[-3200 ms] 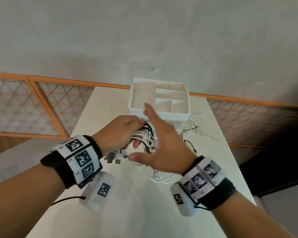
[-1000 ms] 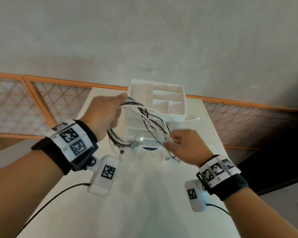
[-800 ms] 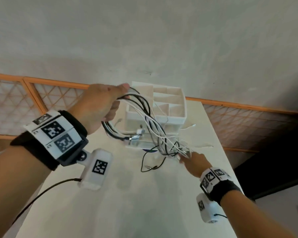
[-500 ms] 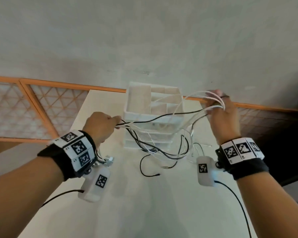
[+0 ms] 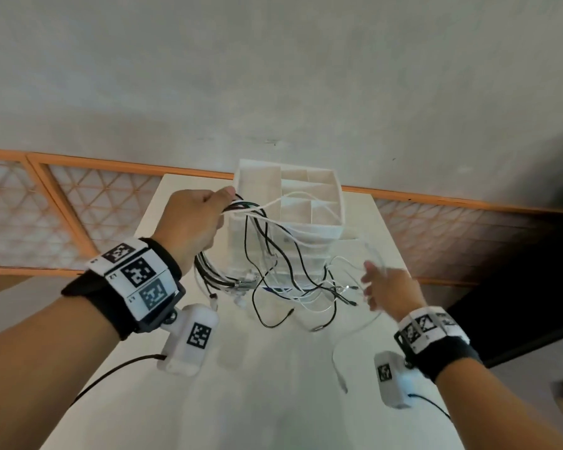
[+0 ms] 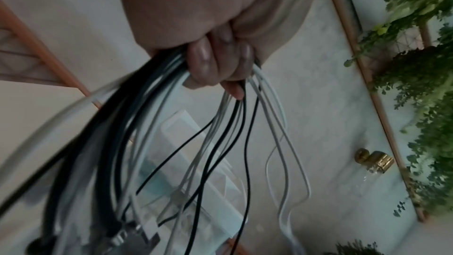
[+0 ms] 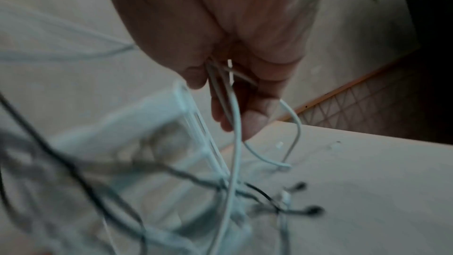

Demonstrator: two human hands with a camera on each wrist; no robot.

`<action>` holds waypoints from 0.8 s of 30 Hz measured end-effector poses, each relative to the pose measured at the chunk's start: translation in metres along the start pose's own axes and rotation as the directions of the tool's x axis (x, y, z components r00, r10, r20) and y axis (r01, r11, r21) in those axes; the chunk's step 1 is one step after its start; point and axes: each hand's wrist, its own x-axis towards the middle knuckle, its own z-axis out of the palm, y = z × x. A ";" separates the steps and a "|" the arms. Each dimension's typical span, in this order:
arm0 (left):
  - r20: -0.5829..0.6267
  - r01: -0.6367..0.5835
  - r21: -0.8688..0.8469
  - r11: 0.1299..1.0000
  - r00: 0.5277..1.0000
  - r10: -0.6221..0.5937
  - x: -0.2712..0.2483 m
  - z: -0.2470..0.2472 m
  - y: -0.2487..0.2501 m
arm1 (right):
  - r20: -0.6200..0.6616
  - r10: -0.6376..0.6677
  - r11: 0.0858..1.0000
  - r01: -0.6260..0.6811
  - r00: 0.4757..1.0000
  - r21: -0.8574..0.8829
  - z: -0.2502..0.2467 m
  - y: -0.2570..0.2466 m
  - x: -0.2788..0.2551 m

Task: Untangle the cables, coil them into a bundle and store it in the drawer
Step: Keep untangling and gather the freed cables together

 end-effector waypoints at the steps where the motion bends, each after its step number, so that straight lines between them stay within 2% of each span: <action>1: -0.012 0.007 0.033 0.999 1.000 -0.007 0.001 0.001 -0.002 | -0.091 0.012 0.992 0.000 0.996 0.129 -0.016 -0.012 -0.003; 3: -0.028 0.035 0.108 0.994 0.999 -0.032 0.003 0.002 -0.006 | -0.305 0.047 0.929 0.071 0.951 0.363 -0.049 -0.033 -0.011; 4: -0.034 0.054 0.141 0.989 0.998 -0.049 0.003 0.002 -0.007 | -0.414 0.044 0.899 0.145 0.909 0.414 -0.062 -0.041 -0.014; 5: -0.042 0.066 0.164 0.984 0.997 -0.060 0.002 0.003 -0.008 | -0.510 0.029 0.887 0.213 0.860 0.410 -0.072 -0.047 -0.017; 7: -0.042 0.077 0.174 0.982 0.997 -0.071 0.001 0.004 -0.009 | -0.641 -0.049 0.908 0.302 0.766 0.292 -0.080 -0.053 -0.019; 9: -0.029 0.065 0.120 0.991 0.998 -0.062 0.000 0.005 -0.008 | -0.654 -0.120 0.929 0.317 0.747 0.192 -0.070 -0.053 -0.022; 11: -0.025 0.032 0.051 0.998 0.999 -0.031 -0.001 0.004 -0.007 | -0.554 -0.200 0.955 0.287 0.808 0.074 -0.041 -0.036 -0.022; 12: -0.020 0.011 0.023 1.000 1.000 -0.011 -0.002 0.004 -0.006 | -0.450 -0.225 0.969 0.249 0.864 -0.007 -0.021 -0.022 -0.020; 13: -0.009 -0.007 0.007 1.000 1.000 0.007 -0.003 0.003 -0.004 | -0.272 -0.207 0.977 0.185 0.940 -0.106 -0.001 -0.008 -0.020; 14: 0.007 -0.020 -0.001 1.000 1.000 0.020 -0.004 0.002 -0.003 | -0.046 -0.139 0.961 0.123 0.989 -0.246 0.016 0.004 -0.023; 15: 0.022 -0.027 0.001 1.000 0.999 0.027 -0.005 0.001 -0.002 | 0.150 -0.058 0.913 0.113 0.987 -0.391 0.030 0.014 -0.025; 16: 0.038 -0.031 0.008 0.999 0.999 0.031 -0.006 0.000 -0.002 | 0.276 0.002 0.865 0.136 0.961 -0.482 0.037 0.019 -0.028; 17: 0.060 -0.034 0.019 0.999 0.998 0.033 -0.007 -0.001 -0.002 | 0.313 -0.003 0.862 0.161 0.950 -0.481 0.039 0.015 -0.031; 18: 0.082 -0.038 0.031 0.999 0.996 0.035 -0.008 -0.001 -0.002 | 0.275 -0.087 0.894 0.196 0.958 -0.402 0.036 0.005 -0.033; 19: 0.107 -0.038 0.049 0.998 0.994 0.033 -0.010 0.000 -0.003 | 0.158 -0.184 0.938 0.221 0.970 -0.268 0.029 -0.007 -0.035; 20: 0.133 -0.040 0.069 0.997 0.991 0.030 -0.011 0.001 -0.004 | -0.016 -0.277 0.954 0.273 0.961 -0.123 0.021 -0.021 -0.035; 21: 0.160 -0.043 0.090 0.995 0.987 0.028 -0.013 0.003 -0.004 | -0.181 -0.350 0.935 0.355 0.919 -0.008 0.011 -0.037 -0.036; 22: 0.186 -0.048 0.108 0.993 0.982 0.027 -0.015 0.006 -0.005 | -0.280 -0.418 0.887 0.455 0.864 0.081 0.002 -0.055 -0.039; 23: 0.212 -0.051 0.125 0.991 0.977 0.023 -0.018 0.009 -0.004 | -0.299 -0.491 0.823 0.548 0.818 0.148 -0.005 -0.073 -0.046; 24: 0.235 -0.054 0.140 0.989 0.972 0.020 -0.021 0.011 -0.004 | -0.263 -0.567 0.758 0.619 0.781 0.203 -0.008 -0.091 -0.054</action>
